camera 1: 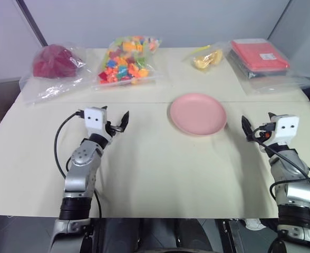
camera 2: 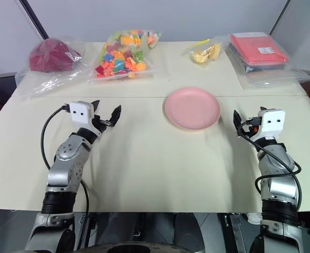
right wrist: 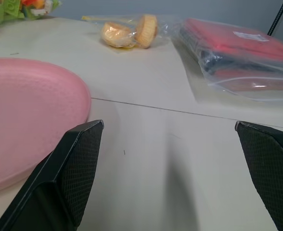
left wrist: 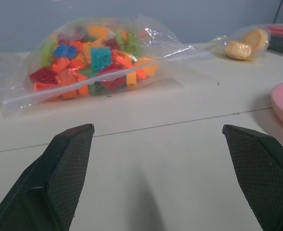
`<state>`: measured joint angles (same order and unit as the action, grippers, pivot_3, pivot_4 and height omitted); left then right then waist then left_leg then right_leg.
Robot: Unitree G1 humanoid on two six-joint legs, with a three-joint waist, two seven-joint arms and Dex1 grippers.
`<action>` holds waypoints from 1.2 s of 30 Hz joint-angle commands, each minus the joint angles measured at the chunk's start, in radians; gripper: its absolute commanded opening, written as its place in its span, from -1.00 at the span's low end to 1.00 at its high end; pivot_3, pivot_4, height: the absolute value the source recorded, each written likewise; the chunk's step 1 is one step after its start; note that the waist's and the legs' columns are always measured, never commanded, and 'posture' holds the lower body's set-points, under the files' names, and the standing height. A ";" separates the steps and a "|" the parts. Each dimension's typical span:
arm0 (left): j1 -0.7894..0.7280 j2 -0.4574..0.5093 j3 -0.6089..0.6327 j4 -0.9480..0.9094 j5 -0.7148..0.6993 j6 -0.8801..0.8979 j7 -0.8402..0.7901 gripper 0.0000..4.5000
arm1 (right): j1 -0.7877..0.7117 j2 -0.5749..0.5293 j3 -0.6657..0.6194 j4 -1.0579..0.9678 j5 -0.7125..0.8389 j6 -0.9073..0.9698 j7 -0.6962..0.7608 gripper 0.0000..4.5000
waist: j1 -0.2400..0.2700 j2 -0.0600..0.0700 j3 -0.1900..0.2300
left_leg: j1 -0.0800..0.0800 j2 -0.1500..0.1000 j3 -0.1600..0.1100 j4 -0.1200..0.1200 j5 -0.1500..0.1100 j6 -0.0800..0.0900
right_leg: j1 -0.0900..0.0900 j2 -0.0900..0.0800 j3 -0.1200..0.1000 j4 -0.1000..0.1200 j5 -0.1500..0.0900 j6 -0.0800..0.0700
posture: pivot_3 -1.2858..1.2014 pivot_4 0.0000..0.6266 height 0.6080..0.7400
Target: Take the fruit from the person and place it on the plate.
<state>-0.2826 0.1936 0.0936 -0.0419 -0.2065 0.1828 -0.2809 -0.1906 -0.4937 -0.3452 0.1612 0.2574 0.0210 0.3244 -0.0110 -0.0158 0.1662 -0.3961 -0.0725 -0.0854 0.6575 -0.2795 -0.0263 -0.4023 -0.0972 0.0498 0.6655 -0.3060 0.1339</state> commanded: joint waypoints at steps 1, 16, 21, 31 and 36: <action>-0.005 0.001 0.006 -0.023 -0.010 -0.011 -0.004 0.98 | -0.006 -0.001 -0.022 -0.017 0.005 -0.022 -0.003 1.00 | 0.000 0.000 0.000 | 0.000 0.000 0.000 0.000 0.000 0.000 | 0.000 0.000 0.000 0.000 0.000 0.000 | 0.03 -0.52 1.00; -0.006 0.003 0.007 -0.013 0.002 -0.030 0.003 0.98 | -0.014 -0.003 -0.014 -0.009 -0.001 -0.022 -0.003 1.00 | 0.000 0.000 0.000 | 0.000 0.000 0.000 0.000 0.000 0.000 | 0.000 0.000 0.000 0.000 0.000 0.000 | 0.03 -0.52 1.00; -0.001 0.005 0.008 -0.017 0.002 -0.031 0.005 0.98 | -0.017 -0.003 -0.010 -0.005 -0.004 -0.025 0.002 1.00 | 0.000 0.000 0.000 | 0.000 0.000 0.000 0.000 0.000 0.000 | 0.000 0.000 0.000 0.000 0.000 0.000 | 0.03 -0.52 1.00; 0.000 0.008 0.008 -0.019 0.003 -0.030 0.008 0.98 | -0.021 -0.002 -0.011 0.004 -0.004 -0.030 0.003 1.00 | 0.000 0.000 0.000 | 0.000 0.000 0.000 0.000 0.000 0.000 | 0.000 0.000 0.000 0.000 0.000 0.000 | 0.03 -0.52 1.00; -0.002 0.008 0.008 -0.016 0.004 -0.033 0.006 0.98 | -0.020 0.000 -0.010 0.002 -0.005 -0.032 0.002 1.00 | 0.000 0.000 0.000 | 0.000 0.000 0.000 0.000 0.000 0.000 | 0.000 0.000 0.000 0.000 0.000 0.000 | 0.03 -0.52 1.00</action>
<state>-0.2815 0.1947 0.0937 -0.0372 -0.2057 0.1694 -0.2764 -0.1981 -0.4916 -0.3435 0.1819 0.2518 0.0132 0.3264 -0.0111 -0.0158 0.1662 -0.3961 -0.0725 -0.0854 0.6574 -0.2795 -0.0263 -0.4023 -0.0972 0.0498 0.6655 -0.3060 0.1339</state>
